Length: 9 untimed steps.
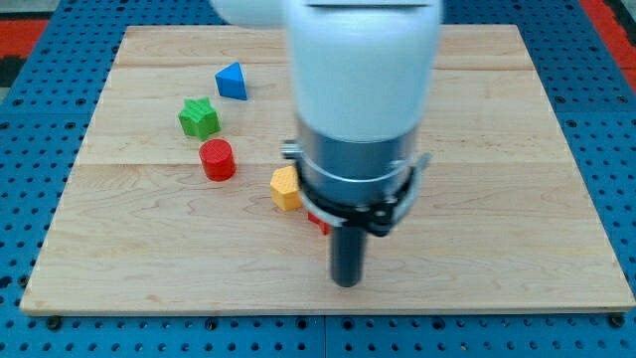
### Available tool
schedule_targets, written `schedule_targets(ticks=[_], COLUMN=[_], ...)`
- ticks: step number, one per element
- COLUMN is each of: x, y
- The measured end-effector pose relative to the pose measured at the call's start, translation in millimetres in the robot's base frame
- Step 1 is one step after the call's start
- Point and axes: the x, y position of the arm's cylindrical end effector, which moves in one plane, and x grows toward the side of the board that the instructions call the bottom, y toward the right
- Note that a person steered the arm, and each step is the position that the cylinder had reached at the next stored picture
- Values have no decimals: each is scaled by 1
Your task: Nudge the red star to the left
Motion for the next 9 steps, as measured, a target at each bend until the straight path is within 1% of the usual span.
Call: schedule_targets(ticks=[1, 2, 4, 5, 8, 9], x=[1, 13, 5, 0, 0, -2], y=[24, 92, 255, 280, 284, 277])
